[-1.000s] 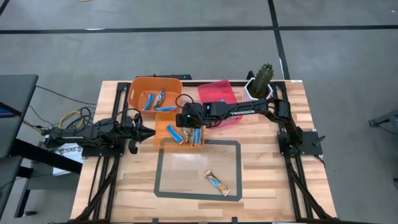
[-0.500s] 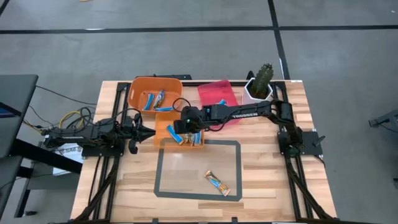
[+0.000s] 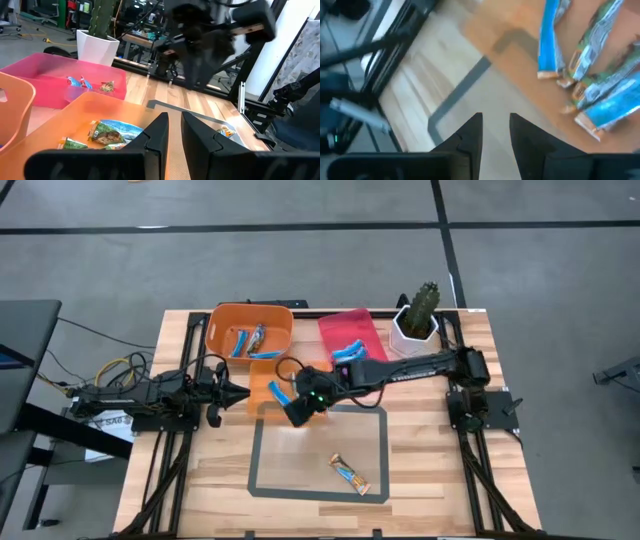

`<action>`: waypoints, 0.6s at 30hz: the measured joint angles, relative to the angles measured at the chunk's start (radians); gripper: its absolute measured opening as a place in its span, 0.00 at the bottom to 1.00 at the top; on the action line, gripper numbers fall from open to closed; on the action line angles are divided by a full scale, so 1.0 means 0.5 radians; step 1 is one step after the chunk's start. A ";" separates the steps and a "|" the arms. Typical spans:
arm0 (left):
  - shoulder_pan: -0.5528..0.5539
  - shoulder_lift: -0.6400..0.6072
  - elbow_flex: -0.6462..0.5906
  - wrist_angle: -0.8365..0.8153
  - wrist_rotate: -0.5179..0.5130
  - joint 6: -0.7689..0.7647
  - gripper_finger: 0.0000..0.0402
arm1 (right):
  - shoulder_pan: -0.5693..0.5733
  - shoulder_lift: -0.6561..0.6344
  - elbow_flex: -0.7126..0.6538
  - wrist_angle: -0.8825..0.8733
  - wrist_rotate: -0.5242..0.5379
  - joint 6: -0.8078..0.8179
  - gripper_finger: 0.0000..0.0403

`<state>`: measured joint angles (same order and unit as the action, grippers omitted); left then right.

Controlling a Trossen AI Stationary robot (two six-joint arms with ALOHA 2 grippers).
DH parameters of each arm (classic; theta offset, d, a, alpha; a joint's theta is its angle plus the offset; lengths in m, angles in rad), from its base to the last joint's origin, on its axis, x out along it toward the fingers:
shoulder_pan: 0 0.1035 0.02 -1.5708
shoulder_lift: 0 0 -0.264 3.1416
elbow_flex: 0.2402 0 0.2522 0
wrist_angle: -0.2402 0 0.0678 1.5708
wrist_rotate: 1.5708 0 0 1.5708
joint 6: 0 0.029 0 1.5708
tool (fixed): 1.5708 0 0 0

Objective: Pick and place Granola Bars by type
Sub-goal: Put the yellow granola bar into the bottom orange bin

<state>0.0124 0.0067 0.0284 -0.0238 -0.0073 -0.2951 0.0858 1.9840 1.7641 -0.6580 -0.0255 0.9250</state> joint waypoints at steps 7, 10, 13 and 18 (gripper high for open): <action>0.000 0.000 0.000 0.000 0.001 0.000 0.11 | 0.217 -0.117 0.000 -0.356 0.009 -0.190 0.32; 0.001 0.000 0.000 -0.001 0.001 0.000 0.11 | 0.324 -0.158 0.000 -0.556 0.051 -0.227 0.40; 0.000 -0.001 0.000 -0.001 0.001 0.000 0.11 | 0.425 -0.180 0.000 -0.740 0.115 -0.245 0.49; 0.000 -0.001 0.000 0.000 0.001 0.000 0.11 | 0.573 -0.180 -0.003 -0.946 0.207 -0.249 0.61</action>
<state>0.0124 0.0063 0.0284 -0.0238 -0.0071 -0.2951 0.3722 1.8942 1.7627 -1.1312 0.0782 0.8005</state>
